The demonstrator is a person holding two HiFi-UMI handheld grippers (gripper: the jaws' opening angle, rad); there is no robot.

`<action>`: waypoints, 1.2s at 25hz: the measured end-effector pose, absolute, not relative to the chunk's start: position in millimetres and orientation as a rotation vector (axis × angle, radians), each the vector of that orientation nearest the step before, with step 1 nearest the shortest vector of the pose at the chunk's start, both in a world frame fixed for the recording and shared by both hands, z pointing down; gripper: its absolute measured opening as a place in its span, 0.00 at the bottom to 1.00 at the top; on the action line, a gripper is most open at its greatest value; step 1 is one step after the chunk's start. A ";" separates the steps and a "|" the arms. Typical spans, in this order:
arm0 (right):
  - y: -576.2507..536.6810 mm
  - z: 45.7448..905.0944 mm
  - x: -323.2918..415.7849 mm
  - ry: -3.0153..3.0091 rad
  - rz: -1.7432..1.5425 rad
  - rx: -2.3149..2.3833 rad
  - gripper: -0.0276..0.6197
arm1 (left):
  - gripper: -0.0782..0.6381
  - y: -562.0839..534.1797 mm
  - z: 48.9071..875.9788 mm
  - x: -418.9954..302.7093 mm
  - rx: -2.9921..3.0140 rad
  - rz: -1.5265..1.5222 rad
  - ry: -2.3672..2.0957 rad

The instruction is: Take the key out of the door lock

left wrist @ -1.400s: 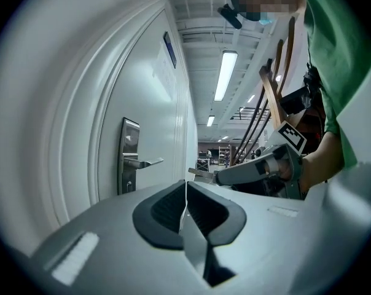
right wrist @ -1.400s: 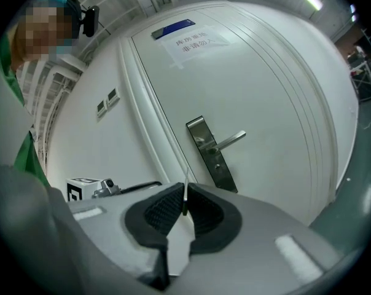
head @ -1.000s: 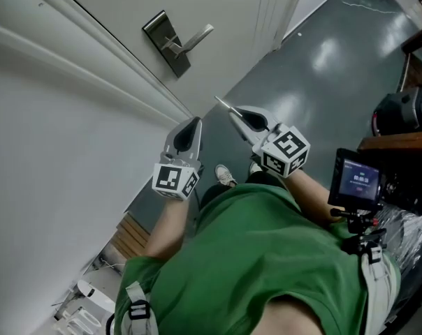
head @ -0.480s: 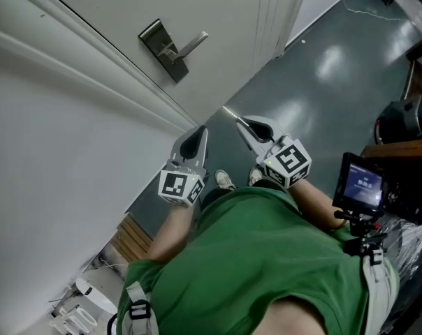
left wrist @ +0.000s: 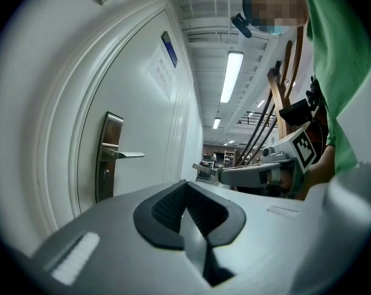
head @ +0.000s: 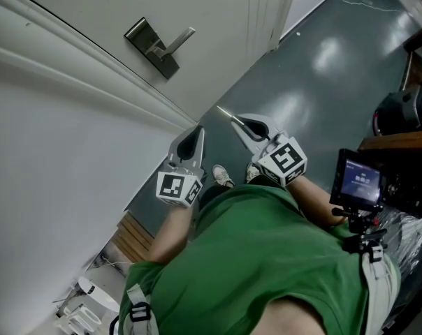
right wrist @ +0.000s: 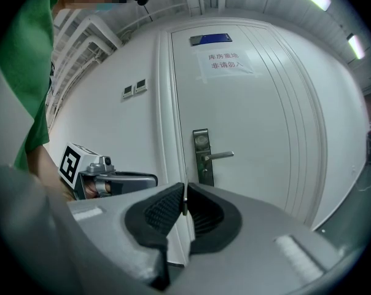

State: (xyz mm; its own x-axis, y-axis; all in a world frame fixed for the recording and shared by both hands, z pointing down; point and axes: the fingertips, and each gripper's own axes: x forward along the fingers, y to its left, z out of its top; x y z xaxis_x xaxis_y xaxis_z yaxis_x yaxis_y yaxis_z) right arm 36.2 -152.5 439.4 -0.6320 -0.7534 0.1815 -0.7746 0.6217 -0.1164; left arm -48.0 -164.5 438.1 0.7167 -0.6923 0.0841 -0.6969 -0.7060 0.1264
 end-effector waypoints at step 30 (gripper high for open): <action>-155.1 434.1 30.5 -2.735 0.244 1.256 0.08 | 0.12 -162.8 435.9 -50.5 2.779 0.056 -1.138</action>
